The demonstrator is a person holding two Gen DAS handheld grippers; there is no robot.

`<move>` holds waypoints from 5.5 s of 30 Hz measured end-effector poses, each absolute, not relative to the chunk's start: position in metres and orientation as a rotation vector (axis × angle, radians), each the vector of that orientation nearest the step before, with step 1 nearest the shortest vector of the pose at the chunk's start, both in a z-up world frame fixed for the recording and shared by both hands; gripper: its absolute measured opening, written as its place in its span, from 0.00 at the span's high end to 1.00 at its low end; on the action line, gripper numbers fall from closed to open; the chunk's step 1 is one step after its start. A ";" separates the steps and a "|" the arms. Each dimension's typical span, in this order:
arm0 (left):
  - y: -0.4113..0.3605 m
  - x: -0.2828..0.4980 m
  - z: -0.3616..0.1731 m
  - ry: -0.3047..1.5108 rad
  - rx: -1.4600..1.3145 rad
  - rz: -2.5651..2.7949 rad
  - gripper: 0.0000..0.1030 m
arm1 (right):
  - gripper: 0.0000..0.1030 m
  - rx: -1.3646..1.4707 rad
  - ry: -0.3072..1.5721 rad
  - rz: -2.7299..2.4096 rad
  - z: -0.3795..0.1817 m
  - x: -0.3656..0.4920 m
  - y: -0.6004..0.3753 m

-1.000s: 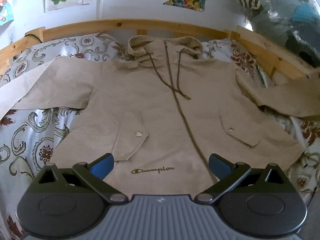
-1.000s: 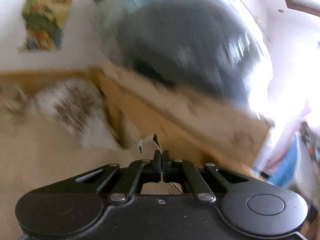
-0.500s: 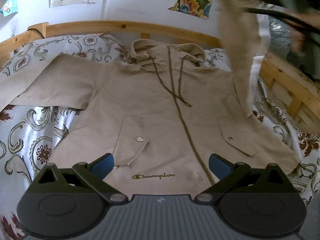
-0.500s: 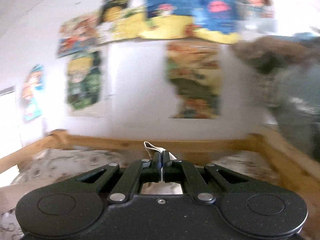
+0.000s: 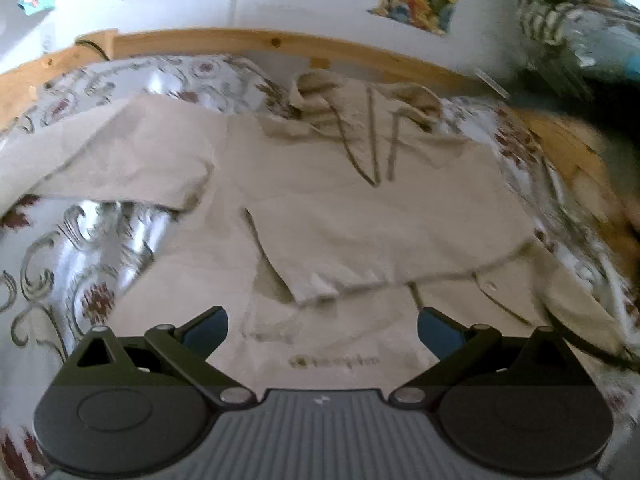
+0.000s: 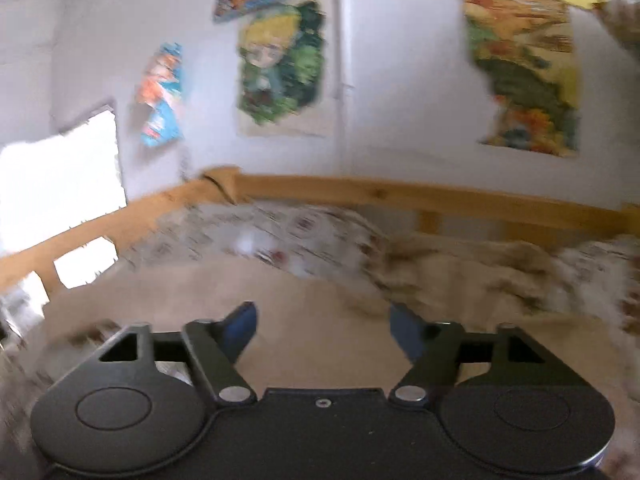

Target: Fold large clothes

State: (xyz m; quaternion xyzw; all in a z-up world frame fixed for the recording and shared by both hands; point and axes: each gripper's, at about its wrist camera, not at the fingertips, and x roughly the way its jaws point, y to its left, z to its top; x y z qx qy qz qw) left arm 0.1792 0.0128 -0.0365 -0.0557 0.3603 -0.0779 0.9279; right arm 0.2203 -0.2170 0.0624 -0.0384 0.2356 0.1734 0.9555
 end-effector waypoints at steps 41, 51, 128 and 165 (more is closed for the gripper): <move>0.144 0.230 -0.039 0.882 0.753 0.394 0.09 | 0.01 -0.251 0.666 0.059 -0.051 0.218 -0.278; 0.170 0.250 -0.041 1.037 0.615 0.438 0.93 | 0.01 -0.135 0.647 0.013 -0.043 0.223 -0.300; 0.113 0.301 -0.075 0.768 -0.269 0.141 0.14 | 0.86 0.233 0.807 0.135 -0.095 0.257 -0.319; 0.095 0.338 -0.093 0.716 -0.148 -0.023 1.00 | 1.00 -0.039 0.732 -0.136 -0.083 0.289 -0.328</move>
